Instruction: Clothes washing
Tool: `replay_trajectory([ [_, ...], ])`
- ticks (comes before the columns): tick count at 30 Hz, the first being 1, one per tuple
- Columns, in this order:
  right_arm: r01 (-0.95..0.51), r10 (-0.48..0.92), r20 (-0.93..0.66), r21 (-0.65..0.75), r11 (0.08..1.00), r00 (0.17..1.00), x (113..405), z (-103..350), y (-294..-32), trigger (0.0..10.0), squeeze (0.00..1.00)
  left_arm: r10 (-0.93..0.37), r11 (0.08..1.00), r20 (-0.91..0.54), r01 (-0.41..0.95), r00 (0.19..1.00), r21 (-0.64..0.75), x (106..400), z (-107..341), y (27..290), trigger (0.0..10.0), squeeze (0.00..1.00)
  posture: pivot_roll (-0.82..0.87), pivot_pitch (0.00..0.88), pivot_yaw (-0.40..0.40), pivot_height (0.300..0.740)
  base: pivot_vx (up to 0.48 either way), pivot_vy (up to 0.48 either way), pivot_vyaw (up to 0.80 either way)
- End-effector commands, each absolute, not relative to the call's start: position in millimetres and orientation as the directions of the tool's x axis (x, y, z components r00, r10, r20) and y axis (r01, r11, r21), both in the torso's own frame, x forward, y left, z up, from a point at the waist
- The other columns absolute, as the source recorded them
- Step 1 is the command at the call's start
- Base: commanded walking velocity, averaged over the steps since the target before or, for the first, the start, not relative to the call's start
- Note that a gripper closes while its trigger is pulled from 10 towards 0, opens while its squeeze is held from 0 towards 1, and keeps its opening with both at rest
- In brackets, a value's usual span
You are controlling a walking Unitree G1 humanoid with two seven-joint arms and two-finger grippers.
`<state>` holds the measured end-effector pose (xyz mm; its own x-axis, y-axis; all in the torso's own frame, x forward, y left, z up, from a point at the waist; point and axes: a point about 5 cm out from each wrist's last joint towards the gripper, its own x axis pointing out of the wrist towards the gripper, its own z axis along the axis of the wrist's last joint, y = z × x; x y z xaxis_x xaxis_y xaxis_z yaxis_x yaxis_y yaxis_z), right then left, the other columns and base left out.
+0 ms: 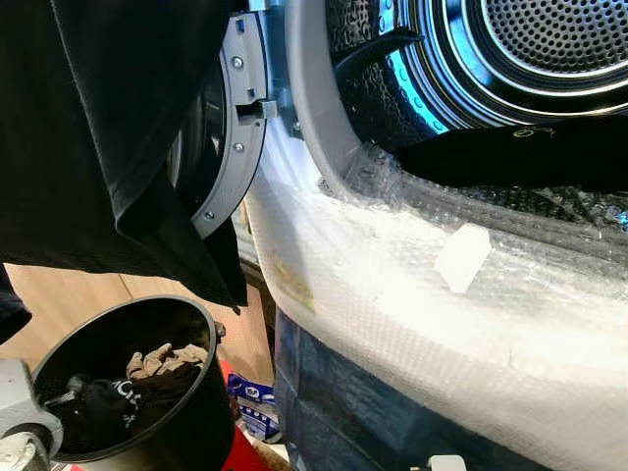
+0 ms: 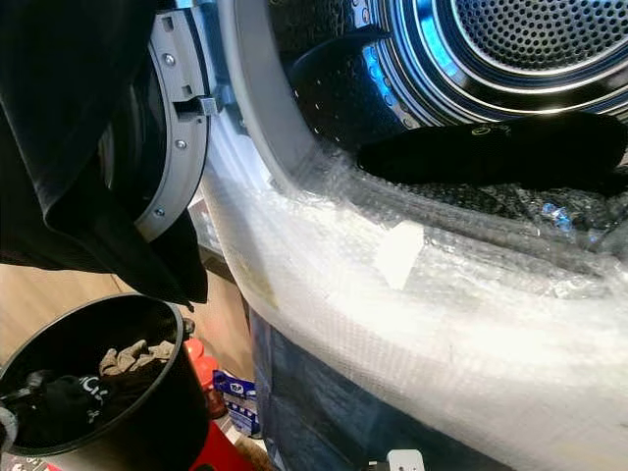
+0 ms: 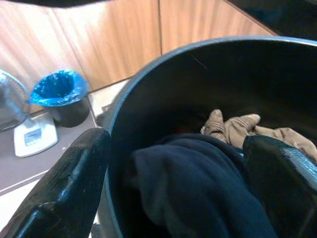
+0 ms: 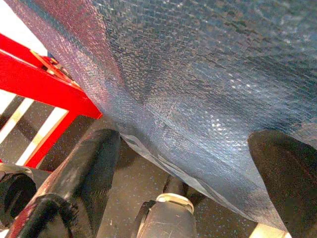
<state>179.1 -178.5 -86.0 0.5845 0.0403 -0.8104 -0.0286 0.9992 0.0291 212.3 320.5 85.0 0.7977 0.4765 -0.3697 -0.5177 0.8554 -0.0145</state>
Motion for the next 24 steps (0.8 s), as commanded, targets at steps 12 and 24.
replay_trajectory([
  [12, -0.051, 0.058, -0.818, 0.035, 0.998, 0.572, 179, -87, -175, 10.0, 0.0, 0.406, 0.88, -0.456, -0.474, 0.792, -0.038, 213, 71, 306, 10.0, 0.0, 0.1, 0.0, 0.037, 0.74, 0.0, 0.0, 0.0],
  [24, -0.068, 0.08, -0.823, 0.051, 0.996, 0.563, 178, -88, -171, 10.0, 0.0, 0.387, 0.884, -0.553, -0.468, 0.738, -0.007, 204, 58, 302, 10.0, 0.0, 0.1, 0.0, 0.035, 0.74, 0.0, 0.0, 0.0],
])
